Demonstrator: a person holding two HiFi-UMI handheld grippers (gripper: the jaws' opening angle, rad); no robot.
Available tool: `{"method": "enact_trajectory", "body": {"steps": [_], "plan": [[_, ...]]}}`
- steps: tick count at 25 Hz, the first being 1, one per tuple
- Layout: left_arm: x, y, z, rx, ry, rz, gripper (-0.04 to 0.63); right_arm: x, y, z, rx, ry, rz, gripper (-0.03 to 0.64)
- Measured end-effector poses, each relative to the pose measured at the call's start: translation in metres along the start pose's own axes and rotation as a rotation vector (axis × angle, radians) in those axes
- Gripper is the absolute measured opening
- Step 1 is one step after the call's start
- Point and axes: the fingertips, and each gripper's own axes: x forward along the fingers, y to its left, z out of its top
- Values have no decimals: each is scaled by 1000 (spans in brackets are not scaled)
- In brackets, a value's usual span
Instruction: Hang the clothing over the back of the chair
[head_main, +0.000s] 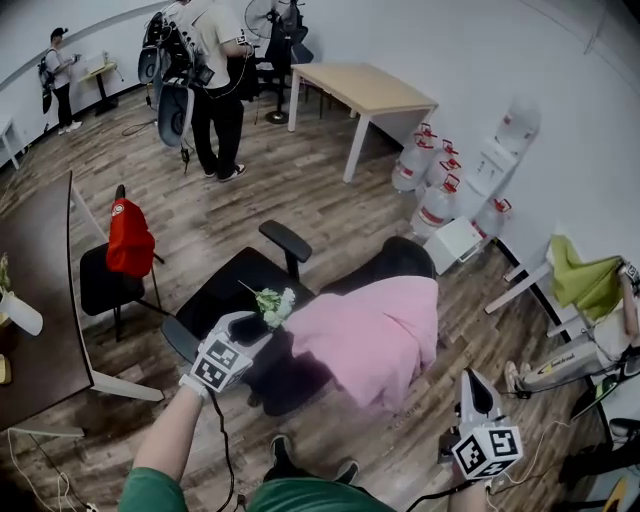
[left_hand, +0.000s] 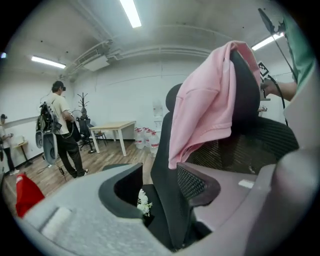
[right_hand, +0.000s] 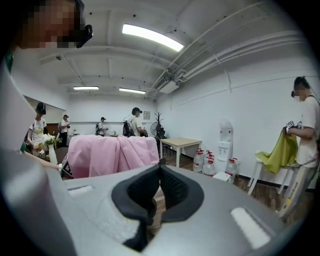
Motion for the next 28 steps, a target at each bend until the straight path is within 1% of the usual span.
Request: {"method": "enact_trajectory", "body": {"steps": [3,6,11,14,16,17,19,20,23,26,28], "plan": [[-23,1,26,6,-40,61,219,-3,-1,1,13,-26,38,3],[-48,-8,65,9,-105,112,204,-10,-7,7,12,-59,62,3],[-85,-38,145,-7,-236,209,118,-26,-21,17,19,-117,105,3],[-103,-56,185,-2,-301,313,72,-37,-31,20,29,-152,131,3],[-112,-69,204,-32,-330,386,58,-44,-39,20,35,-170,140,3],[-116,-76,213,-57,-349,408,54,-48,-43,20,39,-180,144,3],[-122,-93,233,-98,-387,432,44,-53,-52,23,48,-204,153,3],[-124,-101,243,-102,-403,440,40,-55,-56,25,52,-215,159,3],[-119,-132,267,-89,-425,446,35,-63,-67,29,57,-234,179,3],[-111,-167,287,-83,-448,429,32,-74,-78,34,49,-265,193,3],[-105,-188,296,-79,-461,422,32,-83,-88,38,41,-292,187,3]]}}
